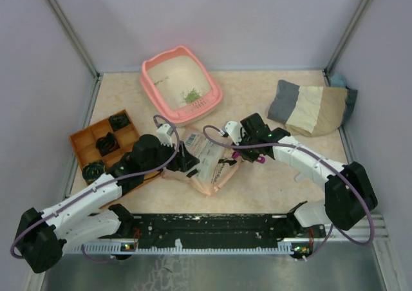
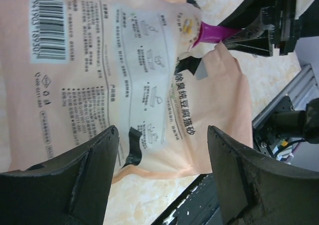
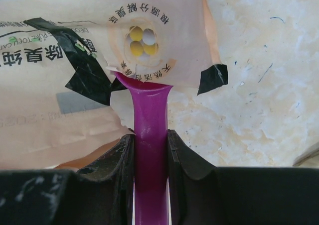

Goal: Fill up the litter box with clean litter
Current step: 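Scoop the cat litter from the cat litter bag.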

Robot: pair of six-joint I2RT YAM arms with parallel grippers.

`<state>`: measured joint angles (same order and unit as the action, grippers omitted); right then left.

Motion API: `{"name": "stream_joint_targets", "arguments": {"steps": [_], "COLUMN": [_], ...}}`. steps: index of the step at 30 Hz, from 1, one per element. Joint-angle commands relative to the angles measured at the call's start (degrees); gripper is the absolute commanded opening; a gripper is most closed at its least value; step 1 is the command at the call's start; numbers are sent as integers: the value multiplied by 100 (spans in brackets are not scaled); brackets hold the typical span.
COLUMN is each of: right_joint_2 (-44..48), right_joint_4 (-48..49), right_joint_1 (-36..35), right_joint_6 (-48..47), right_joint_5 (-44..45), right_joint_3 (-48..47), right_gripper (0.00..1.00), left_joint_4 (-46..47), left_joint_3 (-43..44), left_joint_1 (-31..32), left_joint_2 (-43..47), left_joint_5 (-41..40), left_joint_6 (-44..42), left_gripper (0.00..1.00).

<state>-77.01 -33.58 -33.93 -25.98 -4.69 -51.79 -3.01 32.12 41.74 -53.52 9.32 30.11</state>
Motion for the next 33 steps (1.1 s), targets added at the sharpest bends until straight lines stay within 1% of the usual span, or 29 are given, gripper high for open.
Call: {"name": "stream_joint_targets", "arguments": {"steps": [1, 3, 7, 14, 20, 25, 28, 30, 33], "right_joint_2": [-218, -271, -375, -612, -928, -871, -711, -596, -465], "right_joint_4": [684, 863, 1325, 2107, 2536, 2377, 2196, 1938, 1387], "right_joint_1": [12, 9, 31, 94, 271, 379, 620, 720, 844], "right_joint_6": [-60, -74, -132, -272, -359, -493, -483, -557, -634], "right_joint_5": [-247, -259, -533, -978, -1427, -1542, -2033, -2178, -2132], "right_joint_3": [-221, -232, -168, -107, -357, -419, -316, -273, -310], "right_gripper": [0, 0, 0, 0, 0, 0, 0, 0, 0], "left_joint_4": [-262, -274, -282, -426, -443, -400, -349, -280, -207], "left_joint_3": [128, 132, 171, 218, 321, 315, 249, 190, 146], "left_joint_1": [-161, -227, -312, -412, -550, -587, -583, -596, -606], "left_joint_2": [-96, -204, -361, -336, -611, -845, -952, -1003, -1118], "left_joint_5": [-302, -361, -248, -283, -201, -147, -200, -226, -218], "left_joint_6": [141, 182, 151, 44, -15, -50, -48, -32, -24], "left_gripper": [77, 77, 70, 68, 61, 59, 59, 59, 60]}}
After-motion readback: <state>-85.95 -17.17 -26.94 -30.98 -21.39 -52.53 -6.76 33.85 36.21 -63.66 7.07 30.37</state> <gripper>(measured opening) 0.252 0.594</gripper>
